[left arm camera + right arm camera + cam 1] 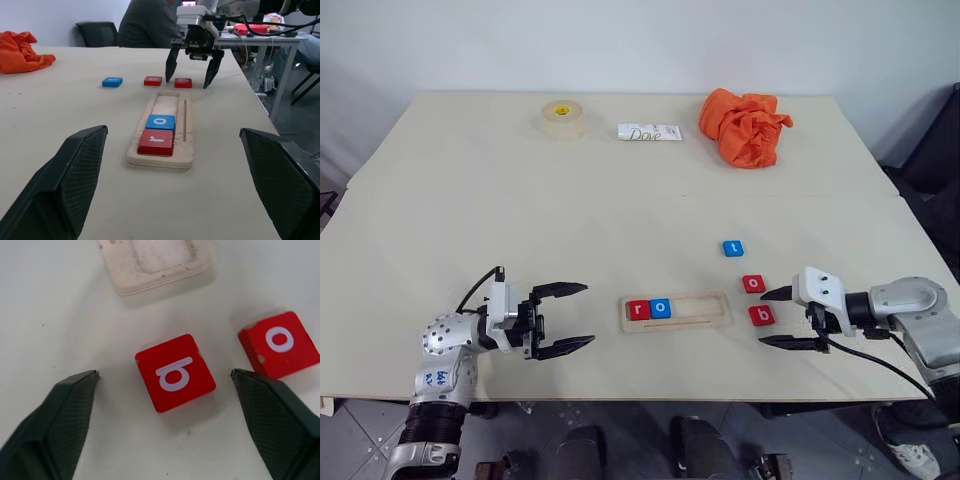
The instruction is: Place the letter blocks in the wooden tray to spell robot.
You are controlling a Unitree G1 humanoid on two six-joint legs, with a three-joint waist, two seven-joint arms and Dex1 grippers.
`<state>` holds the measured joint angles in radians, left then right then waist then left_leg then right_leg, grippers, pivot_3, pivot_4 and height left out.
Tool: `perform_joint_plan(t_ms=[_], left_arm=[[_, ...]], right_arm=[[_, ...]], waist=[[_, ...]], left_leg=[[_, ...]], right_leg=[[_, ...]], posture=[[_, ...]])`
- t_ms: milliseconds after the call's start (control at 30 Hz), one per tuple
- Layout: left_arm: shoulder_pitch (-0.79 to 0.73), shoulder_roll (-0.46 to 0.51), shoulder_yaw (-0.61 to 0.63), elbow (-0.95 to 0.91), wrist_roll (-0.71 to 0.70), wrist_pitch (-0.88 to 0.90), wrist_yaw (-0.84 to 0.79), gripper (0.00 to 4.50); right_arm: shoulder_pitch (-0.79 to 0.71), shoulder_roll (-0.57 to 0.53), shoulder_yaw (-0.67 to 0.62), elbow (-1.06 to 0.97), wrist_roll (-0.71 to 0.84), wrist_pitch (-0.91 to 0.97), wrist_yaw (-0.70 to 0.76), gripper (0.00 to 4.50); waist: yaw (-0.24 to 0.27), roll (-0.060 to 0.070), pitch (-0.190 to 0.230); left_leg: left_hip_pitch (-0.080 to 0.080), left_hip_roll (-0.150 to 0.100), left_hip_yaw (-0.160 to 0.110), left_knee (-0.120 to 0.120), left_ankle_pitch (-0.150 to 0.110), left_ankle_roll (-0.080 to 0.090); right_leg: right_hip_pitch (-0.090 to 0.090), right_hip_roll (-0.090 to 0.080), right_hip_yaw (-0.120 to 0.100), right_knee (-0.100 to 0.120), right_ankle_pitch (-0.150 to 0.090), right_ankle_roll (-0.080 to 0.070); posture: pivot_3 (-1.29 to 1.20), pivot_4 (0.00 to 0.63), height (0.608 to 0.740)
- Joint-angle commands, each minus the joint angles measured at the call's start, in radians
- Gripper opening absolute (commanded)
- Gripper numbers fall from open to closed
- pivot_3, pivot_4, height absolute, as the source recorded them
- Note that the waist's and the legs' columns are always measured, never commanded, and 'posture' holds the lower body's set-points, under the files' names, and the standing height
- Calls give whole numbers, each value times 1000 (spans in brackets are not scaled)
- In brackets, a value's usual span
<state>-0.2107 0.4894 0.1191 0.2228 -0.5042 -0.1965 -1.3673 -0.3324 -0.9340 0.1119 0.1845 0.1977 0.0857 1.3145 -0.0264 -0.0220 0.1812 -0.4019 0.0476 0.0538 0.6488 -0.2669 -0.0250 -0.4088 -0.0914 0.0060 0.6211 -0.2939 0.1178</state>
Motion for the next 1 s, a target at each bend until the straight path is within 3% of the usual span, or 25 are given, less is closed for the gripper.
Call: perform_joint_plan(t_ms=[33, 200, 233, 467, 700, 1000], left_arm=[[14, 16, 17, -42, -14, 0, 8, 4500], [10, 23, 22, -32, -13, -5, 13, 4500], [9, 23, 22, -31, -13, -6, 15, 4500], [-8, 25, 21, -6, -12, -13, 12, 4500], [-23, 23, 18, 18, -9, -26, 8, 4500], [2, 18, 20, -7, -12, -39, 16, 4500]], right_arm=[[0, 9, 22, 39, -31, -26, 20, 3175], [-31, 19, 6, 53, -34, -28, 10, 1546], [-31, 14, 2, 41, -32, -18, 10, 1464], [-58, -21, -42, -173, 51, 181, 26, 1465], [-198, 3, 56, -329, 43, 426, 15, 1465], [-332, 118, 240, -271, -72, 409, 0, 1465]], waist=[[0, 0, 0], [-1, 0, 0], [-1, 0, 0], [-1, 1, 0], [0, 1, 1], [-1, 1, 1]], left_leg=[[0, 0, 0, 0, 0, 0], [1, 0, 0, 0, 0, 0], [1, 0, 0, 0, 0, -1], [1, 0, 0, 0, 1, -1], [1, 0, 0, 0, 0, -1], [-2, -1, 0, -1, 0, -1]], right_leg=[[0, 0, 0, 0, 0, 0], [1, 0, 0, 0, 0, 0], [1, -1, 0, 0, 1, -1], [0, -1, 0, 1, 1, -1], [-1, -1, 0, 1, 0, -1], [-3, -3, 0, 0, 0, -2]], posture=[[0, 150, 740], [0, 150, 740], [0, 150, 740], [0, 150, 740], [0, 150, 740], [0, 150, 740]])
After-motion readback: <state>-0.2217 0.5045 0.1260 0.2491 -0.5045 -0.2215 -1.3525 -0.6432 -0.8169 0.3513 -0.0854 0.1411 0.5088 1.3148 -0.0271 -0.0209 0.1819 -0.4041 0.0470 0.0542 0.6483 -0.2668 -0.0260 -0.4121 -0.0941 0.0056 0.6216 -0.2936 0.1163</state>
